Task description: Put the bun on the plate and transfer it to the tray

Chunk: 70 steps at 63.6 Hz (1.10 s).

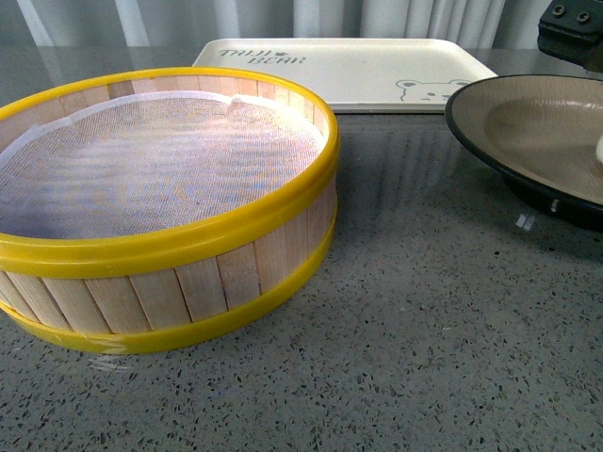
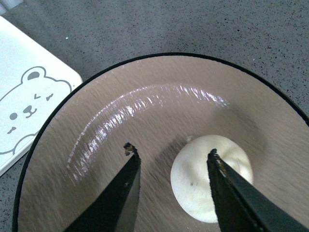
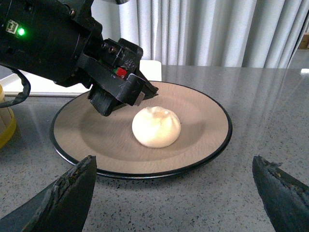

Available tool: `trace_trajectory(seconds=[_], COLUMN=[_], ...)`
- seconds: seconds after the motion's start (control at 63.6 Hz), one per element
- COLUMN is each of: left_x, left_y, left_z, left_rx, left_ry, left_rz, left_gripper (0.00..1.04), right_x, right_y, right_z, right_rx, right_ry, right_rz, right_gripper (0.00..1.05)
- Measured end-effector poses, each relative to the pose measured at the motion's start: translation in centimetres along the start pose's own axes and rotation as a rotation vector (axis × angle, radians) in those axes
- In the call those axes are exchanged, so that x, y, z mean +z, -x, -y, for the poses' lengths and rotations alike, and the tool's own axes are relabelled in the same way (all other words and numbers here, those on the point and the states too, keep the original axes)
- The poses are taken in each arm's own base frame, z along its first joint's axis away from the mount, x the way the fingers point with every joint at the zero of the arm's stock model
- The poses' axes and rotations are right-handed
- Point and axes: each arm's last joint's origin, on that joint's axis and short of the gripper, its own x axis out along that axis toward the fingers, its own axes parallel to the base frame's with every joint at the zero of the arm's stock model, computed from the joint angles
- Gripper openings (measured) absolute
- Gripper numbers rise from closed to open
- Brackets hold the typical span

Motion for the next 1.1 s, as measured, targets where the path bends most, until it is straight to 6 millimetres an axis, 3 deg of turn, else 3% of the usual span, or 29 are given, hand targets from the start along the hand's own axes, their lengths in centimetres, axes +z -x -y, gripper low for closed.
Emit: trace_trajectory(seconds=[0.346,0.503,0.613,0.771,0.912,1.101], left_x=[0.7,2.0,2.9,3.2,1.2,-1.6], left_y=[0.4,2.5,5.8,12.2,17.4,22.5], left_z=[-1.0,-3.1,-5.3,-8.9,-11.4,-12.3], left_rx=[0.006,0.059,0.138,0.286,0.392,0.461], left_ry=[0.046,0.103,0.149,0.194,0.264,0.332], left_rz=[0.014,0.082,0.149,0.231,0.224,0.232], left_gripper=[1.0,0.98,0.98,0.98,0.98,0.98], right_x=[0.0,0.0,0.0,0.0,0.0,0.0], right_y=[0.0,0.0,0.0,0.0,0.0,0.0], right_z=[0.0,0.0,0.0,0.0,0.0,0.0], right_rx=[0.0,0.0,0.0,0.0,0.0,0.0], right_ry=[0.0,0.0,0.0,0.0,0.0,0.0], right_rz=[0.0,0.0,0.0,0.0,0.0,0.0], right_gripper=[0.96,0.96,0.96,0.96,0.96,0.96])
